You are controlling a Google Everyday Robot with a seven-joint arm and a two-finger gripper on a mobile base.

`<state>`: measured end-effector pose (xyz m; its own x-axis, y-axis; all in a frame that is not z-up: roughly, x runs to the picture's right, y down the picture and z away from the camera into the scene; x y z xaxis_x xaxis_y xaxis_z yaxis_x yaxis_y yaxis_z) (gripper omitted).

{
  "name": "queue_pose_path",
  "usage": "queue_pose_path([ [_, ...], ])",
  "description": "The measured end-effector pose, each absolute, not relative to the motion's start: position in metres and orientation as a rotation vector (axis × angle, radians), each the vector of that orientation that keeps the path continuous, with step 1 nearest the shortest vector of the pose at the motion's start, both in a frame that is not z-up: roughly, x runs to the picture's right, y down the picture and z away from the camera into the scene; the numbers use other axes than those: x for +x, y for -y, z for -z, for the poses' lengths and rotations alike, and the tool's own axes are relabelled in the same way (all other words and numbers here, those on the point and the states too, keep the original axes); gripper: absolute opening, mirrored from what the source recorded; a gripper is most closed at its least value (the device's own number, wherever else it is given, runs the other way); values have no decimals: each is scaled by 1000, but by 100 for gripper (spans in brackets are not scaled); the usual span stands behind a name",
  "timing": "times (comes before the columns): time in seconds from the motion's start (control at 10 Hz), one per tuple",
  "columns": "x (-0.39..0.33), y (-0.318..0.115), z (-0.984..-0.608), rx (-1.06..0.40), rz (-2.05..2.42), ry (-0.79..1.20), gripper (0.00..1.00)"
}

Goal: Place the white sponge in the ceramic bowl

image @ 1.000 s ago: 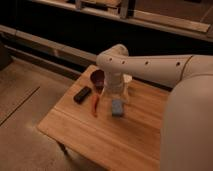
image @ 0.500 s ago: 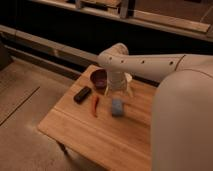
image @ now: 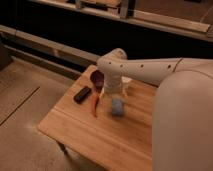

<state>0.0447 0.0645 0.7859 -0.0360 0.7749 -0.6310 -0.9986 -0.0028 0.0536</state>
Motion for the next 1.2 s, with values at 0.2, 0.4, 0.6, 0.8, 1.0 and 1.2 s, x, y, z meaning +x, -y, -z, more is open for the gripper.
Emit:
queue_pose_path([
  [0.2, 54, -77, -792, -508, -1532, -582, 80],
  [0.4, 72, -92, -798, -520, -1556, -601, 80],
  [0.6, 81, -101, -805, -534, -1570, -606, 80],
  [0.8, 77, -103, -811, -548, -1557, -591, 80],
  [1.0, 60, -102, -819, -563, -1518, -566, 80],
  [1.2, 48, -104, -825, -577, -1487, -555, 80],
])
